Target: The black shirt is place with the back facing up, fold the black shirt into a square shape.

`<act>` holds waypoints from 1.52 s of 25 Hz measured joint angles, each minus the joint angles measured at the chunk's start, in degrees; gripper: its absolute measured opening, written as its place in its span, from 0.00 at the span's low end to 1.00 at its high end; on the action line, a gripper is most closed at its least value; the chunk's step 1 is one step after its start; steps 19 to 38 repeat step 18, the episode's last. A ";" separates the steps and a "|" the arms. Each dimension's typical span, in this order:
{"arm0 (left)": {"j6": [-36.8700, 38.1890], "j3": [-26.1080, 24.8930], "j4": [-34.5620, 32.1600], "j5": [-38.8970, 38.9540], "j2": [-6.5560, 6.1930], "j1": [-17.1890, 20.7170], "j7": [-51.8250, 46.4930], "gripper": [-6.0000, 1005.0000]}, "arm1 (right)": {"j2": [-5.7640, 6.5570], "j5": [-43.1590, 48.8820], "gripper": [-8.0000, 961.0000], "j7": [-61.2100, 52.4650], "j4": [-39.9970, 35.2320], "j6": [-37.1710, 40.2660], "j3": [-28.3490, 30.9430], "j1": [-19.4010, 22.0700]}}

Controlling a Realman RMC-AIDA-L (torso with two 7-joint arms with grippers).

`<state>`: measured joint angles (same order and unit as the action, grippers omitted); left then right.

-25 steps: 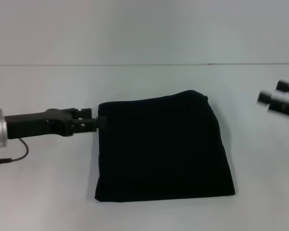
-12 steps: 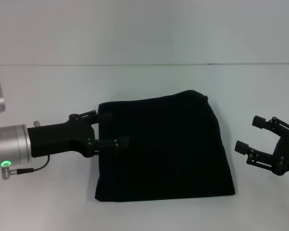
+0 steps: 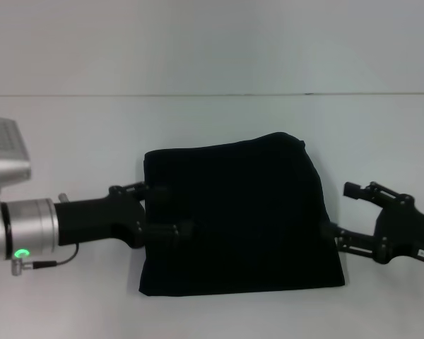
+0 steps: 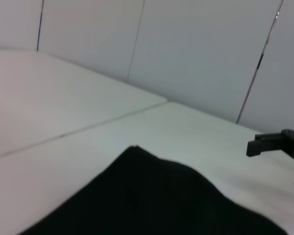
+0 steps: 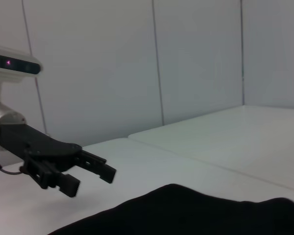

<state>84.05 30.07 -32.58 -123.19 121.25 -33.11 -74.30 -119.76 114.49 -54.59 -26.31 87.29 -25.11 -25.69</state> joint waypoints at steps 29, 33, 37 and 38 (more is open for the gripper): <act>-2.85 4.02 -0.20 -0.02 0.57 0.67 -0.61 0.93 | 0.14 2.14 0.95 -3.19 -0.06 -2.19 -3.10 -1.16; -2.85 4.02 -0.20 -0.02 0.57 0.67 -0.61 0.93 | 0.14 2.14 0.95 -3.19 -0.06 -2.19 -3.10 -1.16; -2.85 4.02 -0.20 -0.02 0.57 0.67 -0.61 0.93 | 0.14 2.14 0.95 -3.19 -0.06 -2.19 -3.10 -1.16; -2.85 4.02 -0.20 -0.02 0.57 0.67 -0.61 0.93 | 0.14 2.14 0.95 -3.19 -0.06 -2.19 -3.10 -1.16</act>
